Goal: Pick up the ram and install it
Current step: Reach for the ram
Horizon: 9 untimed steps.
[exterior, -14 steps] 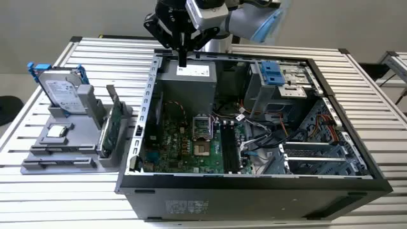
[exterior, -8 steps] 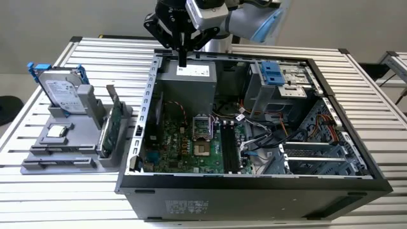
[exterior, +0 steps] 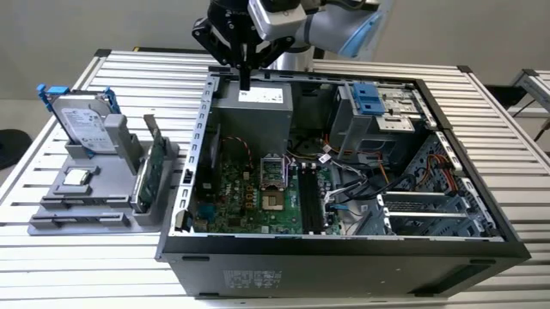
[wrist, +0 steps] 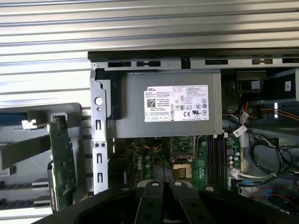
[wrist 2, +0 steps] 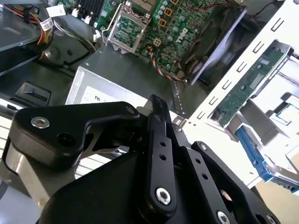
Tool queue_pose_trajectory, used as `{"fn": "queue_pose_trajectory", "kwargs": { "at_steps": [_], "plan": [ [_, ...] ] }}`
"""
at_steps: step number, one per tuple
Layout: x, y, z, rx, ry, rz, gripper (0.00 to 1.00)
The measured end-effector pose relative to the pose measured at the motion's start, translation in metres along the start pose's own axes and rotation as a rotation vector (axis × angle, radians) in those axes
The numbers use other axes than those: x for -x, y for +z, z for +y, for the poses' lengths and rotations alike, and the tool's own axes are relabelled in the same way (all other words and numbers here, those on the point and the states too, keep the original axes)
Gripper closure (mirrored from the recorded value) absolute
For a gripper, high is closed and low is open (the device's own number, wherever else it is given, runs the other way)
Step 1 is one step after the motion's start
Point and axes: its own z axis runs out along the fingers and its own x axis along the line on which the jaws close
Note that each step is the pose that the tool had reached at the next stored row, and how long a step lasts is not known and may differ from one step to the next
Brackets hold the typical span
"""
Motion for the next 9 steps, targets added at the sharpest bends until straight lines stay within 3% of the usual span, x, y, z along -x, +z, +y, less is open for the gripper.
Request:
{"fn": "queue_pose_trajectory", "kwargs": {
  "at_steps": [9],
  "plan": [
    [-0.011,-0.0003,-0.0007,-0.0001,0.0,0.0001,1.0]
  ]
}}
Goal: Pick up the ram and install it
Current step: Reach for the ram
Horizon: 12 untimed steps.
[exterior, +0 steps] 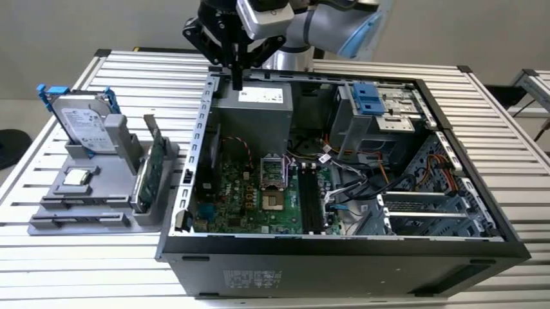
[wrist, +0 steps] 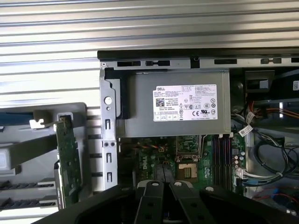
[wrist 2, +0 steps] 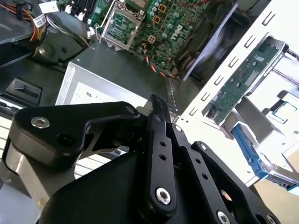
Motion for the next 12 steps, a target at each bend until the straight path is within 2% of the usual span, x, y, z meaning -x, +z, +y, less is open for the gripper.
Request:
{"fn": "queue_pose_trajectory", "kwargs": {
  "at_steps": [12],
  "plan": [
    [-0.0163,-0.0003,-0.0011,0.0002,0.0,0.0,1.0]
  ]
}}
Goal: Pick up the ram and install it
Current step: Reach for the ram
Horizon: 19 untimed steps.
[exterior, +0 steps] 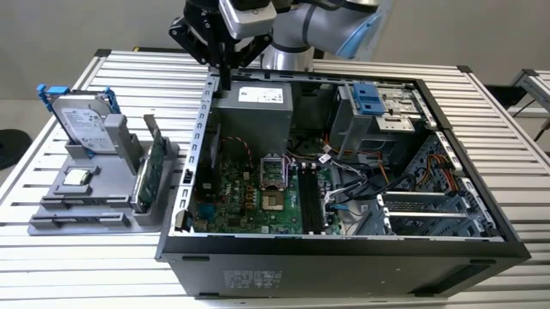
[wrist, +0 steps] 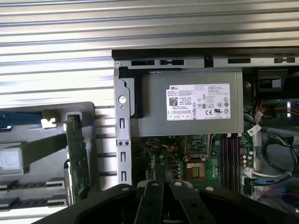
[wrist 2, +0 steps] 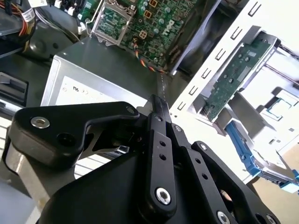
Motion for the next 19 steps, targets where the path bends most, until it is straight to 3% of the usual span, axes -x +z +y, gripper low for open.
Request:
{"fn": "queue_pose_trajectory", "kwargs": {
  "at_steps": [19],
  "plan": [
    [-0.0306,-0.0007,-0.0021,0.0001,0.0,0.0001,1.0]
  ]
}}
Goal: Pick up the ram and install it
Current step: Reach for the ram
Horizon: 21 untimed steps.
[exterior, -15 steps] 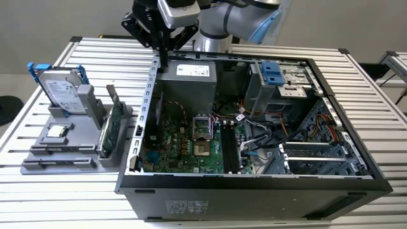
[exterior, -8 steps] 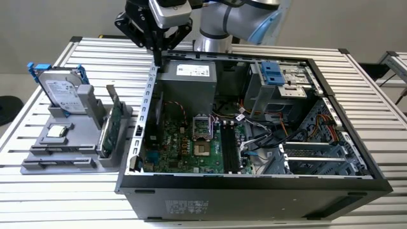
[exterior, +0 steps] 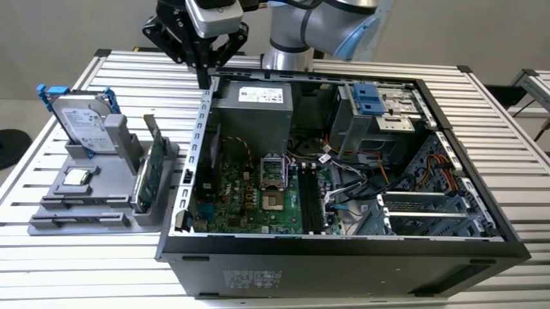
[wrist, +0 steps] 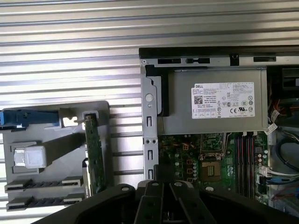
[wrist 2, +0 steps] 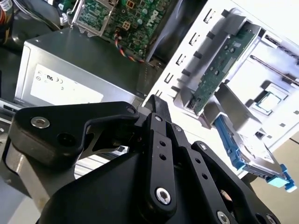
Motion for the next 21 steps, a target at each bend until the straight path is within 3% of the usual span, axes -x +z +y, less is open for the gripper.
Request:
{"fn": "queue_pose_trajectory", "kwargs": {
  "at_steps": [21],
  "plan": [
    [-0.0313,-0.0007,-0.0022,0.0002,0.0,0.0,1.0]
  ]
}}
